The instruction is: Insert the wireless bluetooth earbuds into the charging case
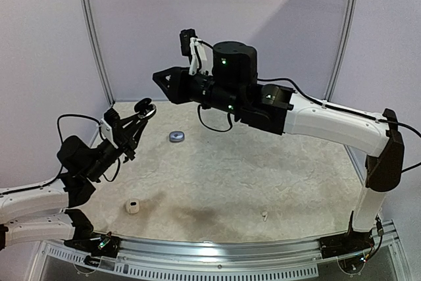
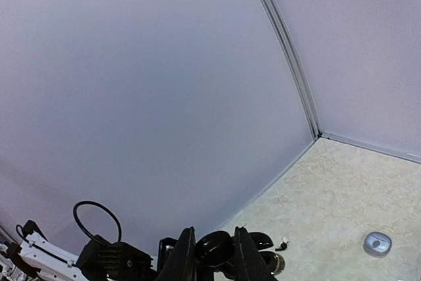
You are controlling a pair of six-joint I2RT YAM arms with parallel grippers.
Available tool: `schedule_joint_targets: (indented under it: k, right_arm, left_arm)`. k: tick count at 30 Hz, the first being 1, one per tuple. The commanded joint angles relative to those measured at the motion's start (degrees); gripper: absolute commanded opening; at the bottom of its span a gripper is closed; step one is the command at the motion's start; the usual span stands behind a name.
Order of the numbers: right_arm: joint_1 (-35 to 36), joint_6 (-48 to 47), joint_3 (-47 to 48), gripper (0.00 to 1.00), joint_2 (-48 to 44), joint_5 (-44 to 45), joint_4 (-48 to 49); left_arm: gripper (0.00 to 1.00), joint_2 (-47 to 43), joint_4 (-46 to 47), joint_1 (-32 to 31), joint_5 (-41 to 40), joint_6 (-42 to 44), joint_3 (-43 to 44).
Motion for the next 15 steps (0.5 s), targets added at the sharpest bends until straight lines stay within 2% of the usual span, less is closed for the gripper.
schedule_joint_targets:
  k: [1,7,15]
  right_arm:
    - [2.2,0.7,-1.5,0.0,2.5,0.9,12.7]
    - [4.2,-3.1,-3.8,0.0,3.7,-1.8,23.8]
    - [4.8,-2.9,-3.0,0.0,7.8,-2.2,26.2]
  left_arm:
    - [0.0,4.3,15.6,-0.7,0.8,-5.2,-0.1]
    - [0.0,6.8,21.2,-1.1,0.9,-7.1,-0.4]
    - [0.0,6.1,22.3,-1.7,0.8,-7.0,-1.2]
